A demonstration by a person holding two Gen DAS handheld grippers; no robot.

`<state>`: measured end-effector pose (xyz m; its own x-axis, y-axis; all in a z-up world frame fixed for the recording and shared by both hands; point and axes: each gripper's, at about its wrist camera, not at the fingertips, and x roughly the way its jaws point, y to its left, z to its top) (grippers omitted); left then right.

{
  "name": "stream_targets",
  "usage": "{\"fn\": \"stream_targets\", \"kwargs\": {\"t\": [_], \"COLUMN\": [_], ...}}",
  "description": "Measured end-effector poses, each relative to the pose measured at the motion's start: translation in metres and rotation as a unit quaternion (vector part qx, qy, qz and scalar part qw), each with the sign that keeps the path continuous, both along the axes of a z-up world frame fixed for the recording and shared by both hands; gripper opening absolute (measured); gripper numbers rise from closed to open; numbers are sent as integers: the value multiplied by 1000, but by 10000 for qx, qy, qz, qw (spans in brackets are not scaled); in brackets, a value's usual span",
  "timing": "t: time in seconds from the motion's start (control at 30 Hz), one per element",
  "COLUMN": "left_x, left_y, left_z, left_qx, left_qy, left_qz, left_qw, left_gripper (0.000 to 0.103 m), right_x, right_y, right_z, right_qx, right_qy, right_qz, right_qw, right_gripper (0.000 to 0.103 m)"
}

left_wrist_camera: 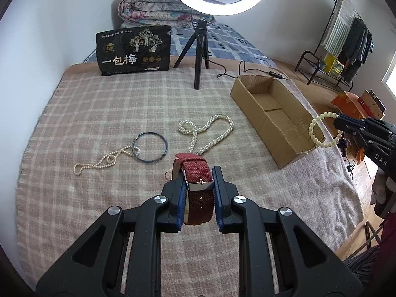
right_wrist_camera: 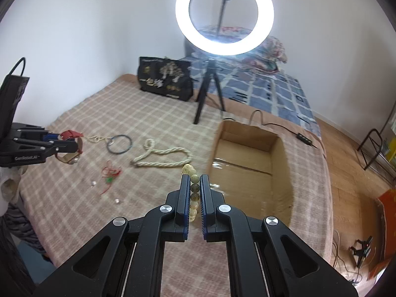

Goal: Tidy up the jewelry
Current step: 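Carry the bracelet in right tool and watch in left tool over the cardboard box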

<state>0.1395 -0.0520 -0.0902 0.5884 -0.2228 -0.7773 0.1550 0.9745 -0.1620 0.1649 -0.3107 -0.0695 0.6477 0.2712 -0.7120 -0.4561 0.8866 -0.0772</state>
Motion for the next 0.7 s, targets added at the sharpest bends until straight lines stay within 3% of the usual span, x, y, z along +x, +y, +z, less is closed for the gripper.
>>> {"fn": "stream_targets", "kwargs": {"t": [0.23, 0.7], "left_x": [26, 59], "left_y": [-37, -133], "left_z": [15, 20], "left_qx": [56, -485], "left_qy": [-252, -295], "left_qz": [-281, -954], "left_qw": [9993, 9938], "left_gripper": [18, 18], "right_x": [17, 60], "right_y": [-34, -85], "right_z": [1, -12], "right_qx": [37, 324], "right_qy": [-13, 202], "right_qz": [-402, -1047], "right_qw": [9992, 9938], "right_gripper": [6, 6]}}
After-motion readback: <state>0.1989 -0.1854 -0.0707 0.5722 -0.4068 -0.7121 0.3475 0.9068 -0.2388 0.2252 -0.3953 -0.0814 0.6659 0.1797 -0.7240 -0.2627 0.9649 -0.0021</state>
